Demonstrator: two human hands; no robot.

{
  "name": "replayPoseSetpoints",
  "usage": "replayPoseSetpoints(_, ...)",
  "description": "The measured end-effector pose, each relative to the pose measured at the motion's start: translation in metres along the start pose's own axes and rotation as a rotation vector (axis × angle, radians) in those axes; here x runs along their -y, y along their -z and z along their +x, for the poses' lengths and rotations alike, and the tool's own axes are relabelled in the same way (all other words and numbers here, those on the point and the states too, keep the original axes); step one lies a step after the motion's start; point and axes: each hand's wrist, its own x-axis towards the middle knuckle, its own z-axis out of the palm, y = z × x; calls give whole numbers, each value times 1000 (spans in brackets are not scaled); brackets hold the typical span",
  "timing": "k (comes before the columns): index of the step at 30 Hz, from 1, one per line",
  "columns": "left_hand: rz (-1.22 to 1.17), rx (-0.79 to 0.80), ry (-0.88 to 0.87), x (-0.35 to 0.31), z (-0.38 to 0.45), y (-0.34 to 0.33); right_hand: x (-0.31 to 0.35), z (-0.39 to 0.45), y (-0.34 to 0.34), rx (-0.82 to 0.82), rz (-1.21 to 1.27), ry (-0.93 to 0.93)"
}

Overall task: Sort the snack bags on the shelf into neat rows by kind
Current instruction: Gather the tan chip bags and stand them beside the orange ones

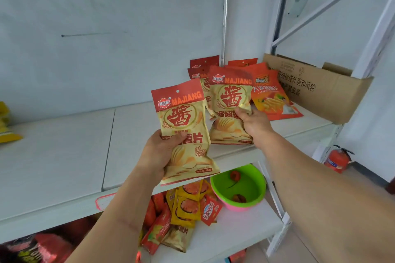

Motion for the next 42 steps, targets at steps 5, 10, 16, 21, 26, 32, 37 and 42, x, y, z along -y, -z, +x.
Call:
replayPoseSetpoints(5, -3, 18, -3, -1, 31, -25, -8, 37, 10, 28, -66, 15)
replayPoseSetpoints(10, -7, -2, -5, -1, 52, -44, -15, 69, 11, 93, -152, 28)
replayPoseSetpoints(16, 3, -98, -17, 2, 60, -61, -24, 97, -1, 112, -261, 105)
replayPoseSetpoints(21, 11, -217, -25, 13, 59, -76, -27, 108, -12, 101, -375, 175)
replayPoseSetpoints(26, 44, -291, -43, 16, 65, -95, -24, 113, -16, 81, -451, 173)
replayPoseSetpoints(32, 153, -269, -28, 14, 79, -120, -24, 116, -3, 104, -323, 159)
replayPoseSetpoints(37, 241, -370, -55, 28, 97, -134, -31, 99, 8, 200, -234, 239)
replayPoseSetpoints(42, 461, -489, -122, 43, 113, -148, -36, 89, 7, 284, -217, 297)
